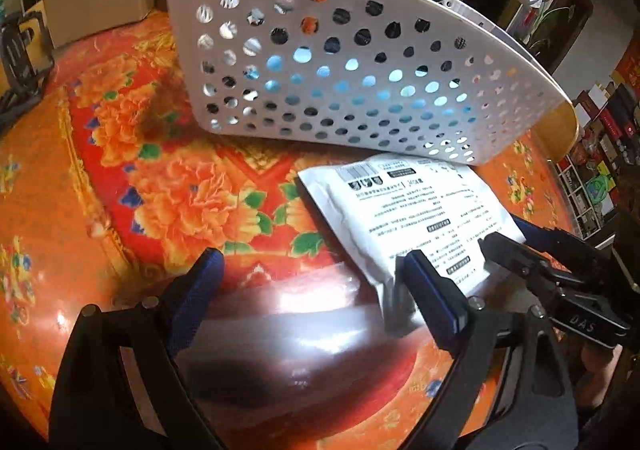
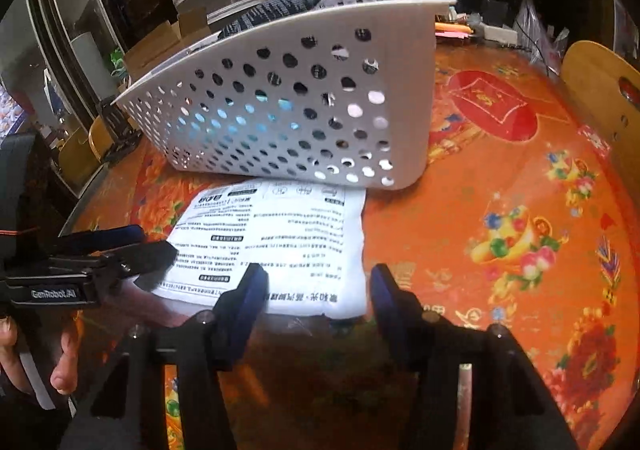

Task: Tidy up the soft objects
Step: 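Move the left tool to the white printed paper packet and close on it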

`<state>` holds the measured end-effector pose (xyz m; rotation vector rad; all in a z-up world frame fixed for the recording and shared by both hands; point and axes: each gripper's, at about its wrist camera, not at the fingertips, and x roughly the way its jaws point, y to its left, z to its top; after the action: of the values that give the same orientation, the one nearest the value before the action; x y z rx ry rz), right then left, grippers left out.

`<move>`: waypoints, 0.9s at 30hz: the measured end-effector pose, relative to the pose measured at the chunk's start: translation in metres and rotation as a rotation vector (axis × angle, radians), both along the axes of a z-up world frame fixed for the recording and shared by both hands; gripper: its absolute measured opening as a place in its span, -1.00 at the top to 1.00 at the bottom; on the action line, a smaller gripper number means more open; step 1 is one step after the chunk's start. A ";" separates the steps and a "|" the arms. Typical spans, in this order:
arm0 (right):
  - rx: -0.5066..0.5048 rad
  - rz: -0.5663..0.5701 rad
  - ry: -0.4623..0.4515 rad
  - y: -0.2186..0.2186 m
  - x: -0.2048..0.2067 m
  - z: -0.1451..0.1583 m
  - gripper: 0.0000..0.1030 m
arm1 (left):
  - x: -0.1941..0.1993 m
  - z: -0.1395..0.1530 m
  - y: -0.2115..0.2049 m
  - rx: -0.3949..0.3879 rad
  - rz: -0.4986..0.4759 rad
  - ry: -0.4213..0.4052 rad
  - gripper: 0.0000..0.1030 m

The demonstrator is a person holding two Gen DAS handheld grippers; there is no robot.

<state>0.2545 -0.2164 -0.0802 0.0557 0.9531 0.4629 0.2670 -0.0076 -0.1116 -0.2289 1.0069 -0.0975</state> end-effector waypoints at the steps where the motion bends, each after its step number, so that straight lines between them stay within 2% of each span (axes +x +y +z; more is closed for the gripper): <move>1: 0.005 0.002 0.004 0.000 0.001 0.000 0.00 | 0.002 -0.001 -0.002 -0.001 0.000 0.006 -0.75; 6: -0.016 0.027 0.005 0.005 0.004 0.001 0.13 | 0.013 -0.001 -0.015 -0.004 -0.018 0.013 -0.74; 8: -0.019 0.035 0.005 0.008 0.005 0.000 0.22 | 0.016 -0.001 -0.021 -0.021 -0.023 0.004 -0.62; 10: -0.026 0.037 0.003 0.012 0.004 0.000 0.28 | 0.020 0.001 -0.025 -0.029 -0.008 -0.010 -0.33; 11: -0.032 0.034 -0.001 0.014 0.004 0.000 0.28 | 0.021 0.002 -0.027 -0.028 -0.006 -0.011 -0.26; 12: -0.040 0.035 -0.005 0.015 0.003 0.000 0.29 | 0.023 0.002 -0.030 -0.038 -0.017 -0.008 -0.03; 13: -0.047 0.035 -0.009 0.016 0.003 0.000 0.30 | 0.025 0.003 -0.036 -0.055 -0.041 -0.002 0.07; 14: -0.052 0.035 -0.014 0.018 0.002 0.000 0.31 | 0.027 0.004 -0.042 -0.070 -0.065 0.006 0.07; 17: -0.085 0.034 -0.032 0.024 -0.001 0.001 0.36 | 0.028 0.005 -0.054 -0.049 -0.078 0.009 0.11; 21: -0.129 0.032 -0.062 0.031 -0.007 0.003 0.46 | 0.030 0.004 -0.055 -0.085 -0.062 0.018 0.38; 24: -0.163 0.036 -0.085 0.035 -0.010 0.005 0.62 | 0.032 -0.001 -0.042 -0.126 -0.055 0.022 0.46; 27: -0.196 0.044 -0.105 0.039 -0.014 0.006 0.70 | 0.029 0.002 -0.043 -0.113 -0.060 0.010 0.54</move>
<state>0.2408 -0.1775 -0.0746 -0.1656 0.8931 0.4071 0.2956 -0.0504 -0.1092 -0.3024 1.0194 -0.2077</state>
